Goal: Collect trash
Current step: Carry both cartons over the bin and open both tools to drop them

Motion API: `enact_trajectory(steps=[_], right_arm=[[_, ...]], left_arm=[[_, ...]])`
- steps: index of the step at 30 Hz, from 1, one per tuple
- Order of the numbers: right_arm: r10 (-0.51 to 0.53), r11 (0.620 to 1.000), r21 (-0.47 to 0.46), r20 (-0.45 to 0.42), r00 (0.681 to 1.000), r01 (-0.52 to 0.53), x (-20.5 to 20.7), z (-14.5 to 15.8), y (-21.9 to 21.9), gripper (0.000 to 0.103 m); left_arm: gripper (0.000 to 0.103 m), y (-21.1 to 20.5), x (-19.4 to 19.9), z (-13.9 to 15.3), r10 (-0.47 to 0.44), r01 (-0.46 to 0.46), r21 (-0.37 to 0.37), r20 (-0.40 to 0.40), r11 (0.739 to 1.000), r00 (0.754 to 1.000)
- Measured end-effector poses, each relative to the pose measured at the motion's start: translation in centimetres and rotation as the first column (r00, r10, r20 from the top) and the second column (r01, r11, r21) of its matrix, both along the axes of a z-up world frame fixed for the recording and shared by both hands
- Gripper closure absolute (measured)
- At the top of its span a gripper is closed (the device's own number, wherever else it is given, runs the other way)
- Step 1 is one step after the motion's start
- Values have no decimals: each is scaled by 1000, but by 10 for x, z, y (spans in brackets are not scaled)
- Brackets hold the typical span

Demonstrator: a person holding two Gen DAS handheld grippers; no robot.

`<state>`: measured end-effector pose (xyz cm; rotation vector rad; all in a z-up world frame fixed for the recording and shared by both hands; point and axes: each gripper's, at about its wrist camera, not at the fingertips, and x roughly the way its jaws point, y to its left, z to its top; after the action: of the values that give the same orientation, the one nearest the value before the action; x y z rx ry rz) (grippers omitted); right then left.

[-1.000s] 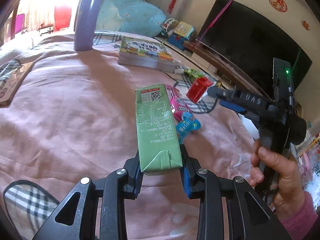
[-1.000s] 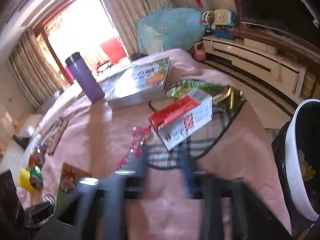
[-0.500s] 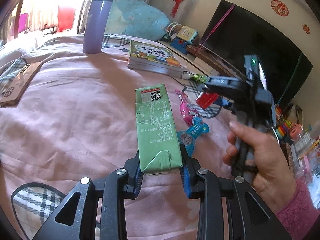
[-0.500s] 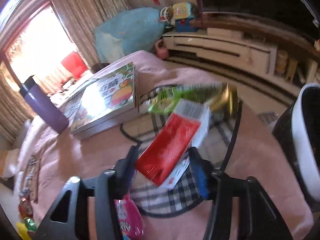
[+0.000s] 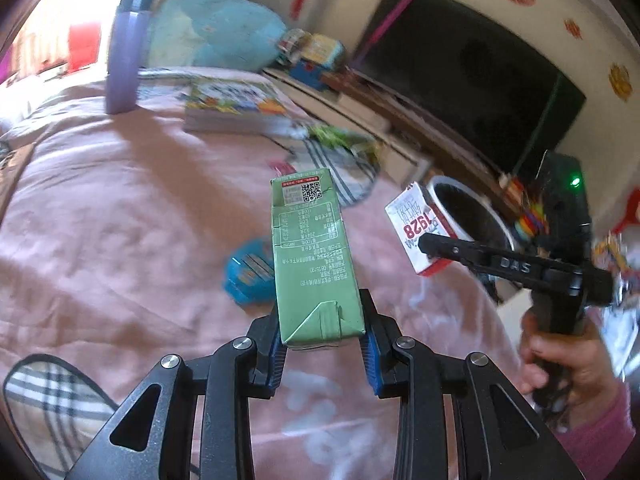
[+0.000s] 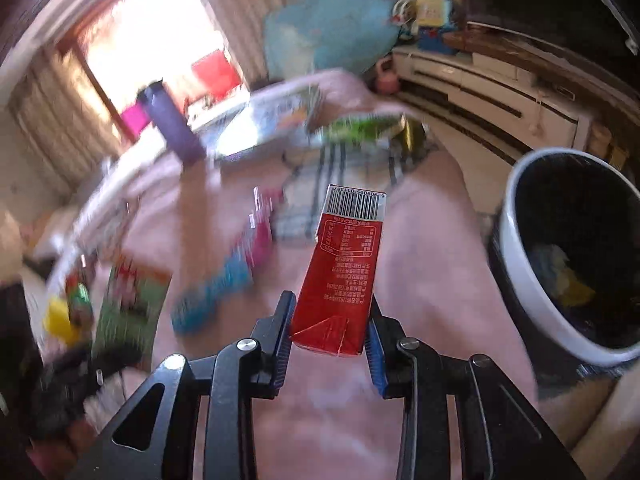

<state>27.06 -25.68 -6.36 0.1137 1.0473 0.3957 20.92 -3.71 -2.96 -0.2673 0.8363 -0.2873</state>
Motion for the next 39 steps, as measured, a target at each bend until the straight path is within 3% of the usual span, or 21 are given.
enact_trajectory(steps=[6,10,13,15,16,17,25,39], right_arm=[[-8,998,-69,4,1000,9,-15,-10,-4,70],[-49,998,-41,41,998,51,-15,-20,-5,61],[-75,997,4,59,995,75,-17,-25,-8,60],[-98,995,27,66,993,96,-18,-28,-13,62],[-112,993,40,69,991,109,-20,-30,-16,71],[-127,991,55,73,989,123,-22,-30,-21,72],[-175,982,102,157,972,160,-44,-4,-50,72],[-263,963,106,163,951,248,-53,13,-110,72]], left_arm=[[72,-20,15,-13,-16,20,64,-53,998,998],[70,-18,24,-17,37,-33,77,-58,996,998],[70,-23,24,-18,55,-51,93,-43,994,998],[72,-29,22,-19,56,-52,107,-39,993,998],[73,-31,20,-19,57,-53,110,-36,993,998],[73,-36,20,-18,56,-53,118,-27,992,998],[73,-66,18,-3,-22,21,125,9,992,1000],[73,-129,53,16,-129,122,152,40,981,991]])
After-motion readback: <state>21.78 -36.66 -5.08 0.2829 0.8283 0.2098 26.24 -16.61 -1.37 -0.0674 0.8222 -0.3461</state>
